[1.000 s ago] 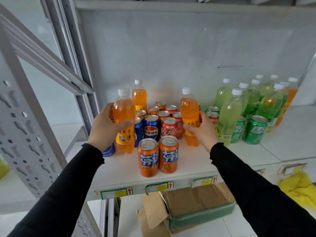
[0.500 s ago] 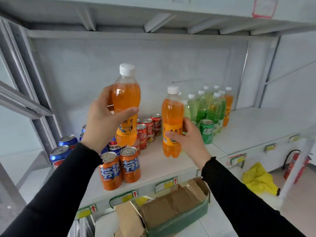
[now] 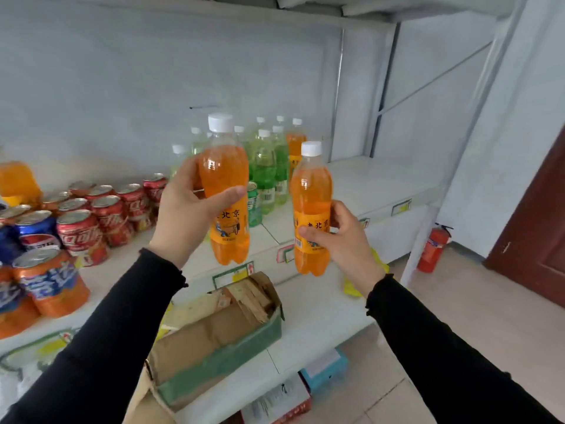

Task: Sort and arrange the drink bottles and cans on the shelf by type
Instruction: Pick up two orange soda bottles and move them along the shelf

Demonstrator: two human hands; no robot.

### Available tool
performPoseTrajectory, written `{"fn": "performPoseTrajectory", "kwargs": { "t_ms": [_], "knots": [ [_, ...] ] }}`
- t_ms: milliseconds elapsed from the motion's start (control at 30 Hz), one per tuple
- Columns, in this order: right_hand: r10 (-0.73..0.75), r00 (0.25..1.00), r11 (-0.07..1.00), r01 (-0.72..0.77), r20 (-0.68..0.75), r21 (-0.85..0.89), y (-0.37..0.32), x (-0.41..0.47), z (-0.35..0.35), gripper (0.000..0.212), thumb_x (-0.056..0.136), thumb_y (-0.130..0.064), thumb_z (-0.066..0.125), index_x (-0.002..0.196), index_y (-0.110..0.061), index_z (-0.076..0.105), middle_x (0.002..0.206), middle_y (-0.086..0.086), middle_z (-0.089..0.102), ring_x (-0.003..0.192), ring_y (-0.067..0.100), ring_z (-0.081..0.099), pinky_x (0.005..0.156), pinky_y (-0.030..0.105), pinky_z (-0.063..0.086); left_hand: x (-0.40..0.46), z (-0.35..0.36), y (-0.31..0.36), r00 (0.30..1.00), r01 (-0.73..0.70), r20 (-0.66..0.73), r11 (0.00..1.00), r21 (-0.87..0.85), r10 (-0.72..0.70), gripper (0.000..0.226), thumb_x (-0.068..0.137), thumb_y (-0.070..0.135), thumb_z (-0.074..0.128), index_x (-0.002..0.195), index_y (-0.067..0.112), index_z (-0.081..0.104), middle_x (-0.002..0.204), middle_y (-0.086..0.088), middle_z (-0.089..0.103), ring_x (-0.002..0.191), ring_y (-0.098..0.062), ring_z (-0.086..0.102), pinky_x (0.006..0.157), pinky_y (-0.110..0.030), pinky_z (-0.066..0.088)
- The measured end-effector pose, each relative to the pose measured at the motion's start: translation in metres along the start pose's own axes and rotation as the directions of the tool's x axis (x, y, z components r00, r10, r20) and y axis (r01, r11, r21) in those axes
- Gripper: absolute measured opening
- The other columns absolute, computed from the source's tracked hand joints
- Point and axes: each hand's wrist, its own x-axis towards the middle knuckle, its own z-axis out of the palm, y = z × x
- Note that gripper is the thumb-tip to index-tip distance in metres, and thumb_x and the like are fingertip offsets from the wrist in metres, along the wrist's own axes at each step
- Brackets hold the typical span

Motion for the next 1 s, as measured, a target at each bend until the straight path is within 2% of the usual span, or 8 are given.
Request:
{"fn": "performPoseTrajectory", "kwargs": {
  "t_ms": [100,233,333,533,667,833,1000],
  "knots": [
    [0.011,1.000,1.000,-0.010,0.011,-0.016,0.020,0.010,-0.043,0.046,0.078,-0.030,0.085,0.118,-0.029,0.061,0.110,-0.014,0.072,0.103,0.003,0.066,0.091,0.032,0.054,-0.003,0.044,-0.005,0.999,0.043,-0.009,0.999,-0.003,-0.043,0.064,0.075,0.037,0.085,0.132,0.028,0.058,0.113,0.012,0.072,0.102,-0.007,0.069,0.087,-0.035,0.058],
    [0.024,0.999,1.000,-0.024,0.021,-0.010,0.035,0.024,-0.079,0.048,0.080,-0.030,0.084,0.121,-0.029,0.059,0.110,-0.015,0.071,0.098,-0.003,0.066,0.086,0.026,0.053,-0.002,0.082,-0.007,0.996,0.083,-0.033,0.996,-0.019,-0.083,0.061,0.076,0.033,0.085,0.131,0.026,0.059,0.113,0.009,0.072,0.102,-0.008,0.070,0.086,-0.032,0.058],
    [0.026,0.999,1.000,-0.026,0.031,0.000,0.044,0.038,-0.091,0.051,0.080,-0.031,0.083,0.124,-0.028,0.058,0.111,-0.015,0.070,0.100,0.001,0.066,0.088,0.028,0.053,0.005,0.097,-0.010,0.995,0.093,-0.037,0.996,-0.007,-0.093,0.060,0.077,0.031,0.085,0.130,0.023,0.059,0.113,0.007,0.073,0.102,-0.011,0.070,0.086,-0.033,0.058],
    [0.014,0.999,1.000,-0.015,0.048,0.023,0.061,0.073,-0.089,0.052,0.080,-0.030,0.083,0.125,-0.027,0.057,0.115,-0.014,0.068,0.106,0.003,0.064,0.092,0.030,0.053,0.027,0.110,-0.027,0.994,0.089,-0.055,0.996,-0.007,-0.090,0.061,0.077,0.028,0.085,0.132,0.021,0.059,0.113,0.006,0.073,0.100,-0.009,0.071,0.081,-0.026,0.058],
    [0.010,0.998,1.000,-0.011,0.060,0.012,0.069,0.095,-0.080,0.053,0.080,-0.033,0.083,0.126,-0.028,0.056,0.117,-0.014,0.068,0.109,0.005,0.064,0.092,0.031,0.054,0.044,0.115,-0.042,0.993,0.098,-0.069,0.995,0.008,-0.097,0.063,0.076,0.033,0.086,0.131,0.022,0.059,0.113,0.007,0.073,0.101,-0.010,0.070,0.085,-0.032,0.058],
    [-0.003,0.996,1.000,0.000,0.094,0.027,0.071,0.119,-0.069,0.052,0.082,-0.030,0.082,0.127,-0.024,0.055,0.118,-0.013,0.067,0.107,0.003,0.064,0.086,0.022,0.051,0.061,0.124,-0.056,0.991,0.110,-0.079,0.994,0.019,-0.108,0.064,0.074,0.036,0.086,0.130,0.023,0.059,0.114,0.007,0.073,0.104,-0.014,0.070,0.090,-0.039,0.058],
    [-0.029,0.986,0.998,0.019,0.164,0.062,0.076,0.148,-0.057,0.052,0.081,-0.028,0.083,0.125,-0.023,0.056,0.116,-0.013,0.068,0.104,0.001,0.065,0.084,0.018,0.051,0.073,0.137,-0.068,0.987,0.129,-0.108,0.990,0.052,-0.123,0.063,0.075,0.035,0.086,0.130,0.021,0.059,0.114,0.006,0.072,0.105,-0.013,0.069,0.090,-0.037,0.058]
  ]
}}
